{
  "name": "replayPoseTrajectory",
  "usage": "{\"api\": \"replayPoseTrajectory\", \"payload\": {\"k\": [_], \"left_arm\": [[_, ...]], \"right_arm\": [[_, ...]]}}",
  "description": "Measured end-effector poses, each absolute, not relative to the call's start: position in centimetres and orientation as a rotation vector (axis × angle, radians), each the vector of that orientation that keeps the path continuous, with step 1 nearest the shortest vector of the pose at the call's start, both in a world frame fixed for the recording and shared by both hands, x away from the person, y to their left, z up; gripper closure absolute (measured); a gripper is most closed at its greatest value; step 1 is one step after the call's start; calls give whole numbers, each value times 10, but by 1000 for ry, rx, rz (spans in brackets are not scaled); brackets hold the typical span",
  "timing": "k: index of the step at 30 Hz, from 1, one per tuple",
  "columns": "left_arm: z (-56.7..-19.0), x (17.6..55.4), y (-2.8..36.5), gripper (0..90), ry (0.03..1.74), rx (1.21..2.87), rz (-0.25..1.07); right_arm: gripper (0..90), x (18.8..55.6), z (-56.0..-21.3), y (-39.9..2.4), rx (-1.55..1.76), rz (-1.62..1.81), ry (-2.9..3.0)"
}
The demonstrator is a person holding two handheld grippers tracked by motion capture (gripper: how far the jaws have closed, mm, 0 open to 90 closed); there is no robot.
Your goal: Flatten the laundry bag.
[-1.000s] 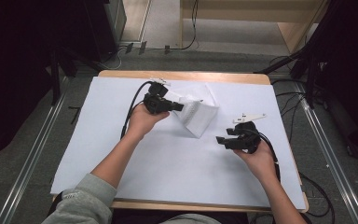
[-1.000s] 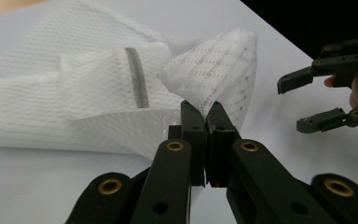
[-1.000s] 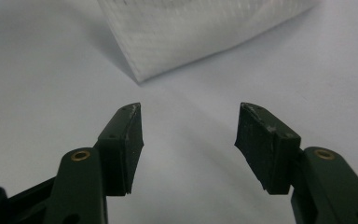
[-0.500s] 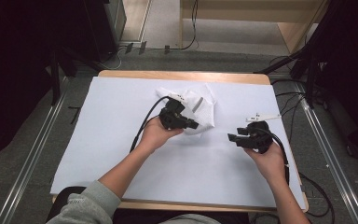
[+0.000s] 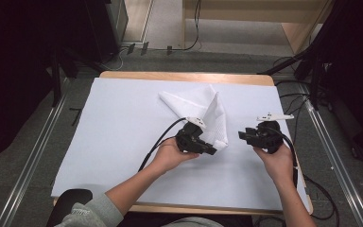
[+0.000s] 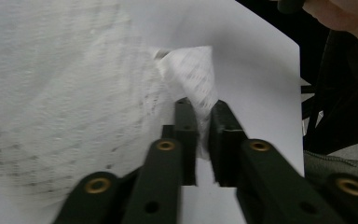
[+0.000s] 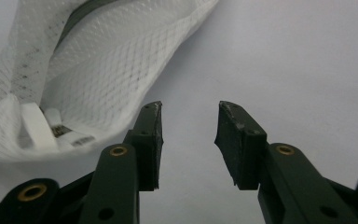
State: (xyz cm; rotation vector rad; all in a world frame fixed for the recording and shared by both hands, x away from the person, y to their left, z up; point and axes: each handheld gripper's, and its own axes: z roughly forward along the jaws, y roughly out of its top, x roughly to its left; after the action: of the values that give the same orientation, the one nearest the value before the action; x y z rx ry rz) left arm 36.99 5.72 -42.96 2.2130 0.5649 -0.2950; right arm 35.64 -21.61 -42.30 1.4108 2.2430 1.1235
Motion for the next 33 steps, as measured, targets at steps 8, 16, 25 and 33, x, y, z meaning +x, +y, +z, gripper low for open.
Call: {"api": "replayPoseTrajectory", "payload": {"k": [8, 16, 25, 33], "left_arm": [[-403, 367, 77, 625, 569, 2141, -273], [-397, 378, 115, 604, 648, 2159, -179], [-393, 387, 147, 581, 731, 2158, -115], [-390, 391, 185, 533, 803, 2139, -72]], "right_arm": [[687, 355, -418, -214, 1409, 1151, 2241], [671, 354, -409, -204, 1399, 1177, 2269], [587, 368, -390, -191, 1412, 1229, 2311], [453, 389, -362, -153, 1338, 1267, 2353]]}}
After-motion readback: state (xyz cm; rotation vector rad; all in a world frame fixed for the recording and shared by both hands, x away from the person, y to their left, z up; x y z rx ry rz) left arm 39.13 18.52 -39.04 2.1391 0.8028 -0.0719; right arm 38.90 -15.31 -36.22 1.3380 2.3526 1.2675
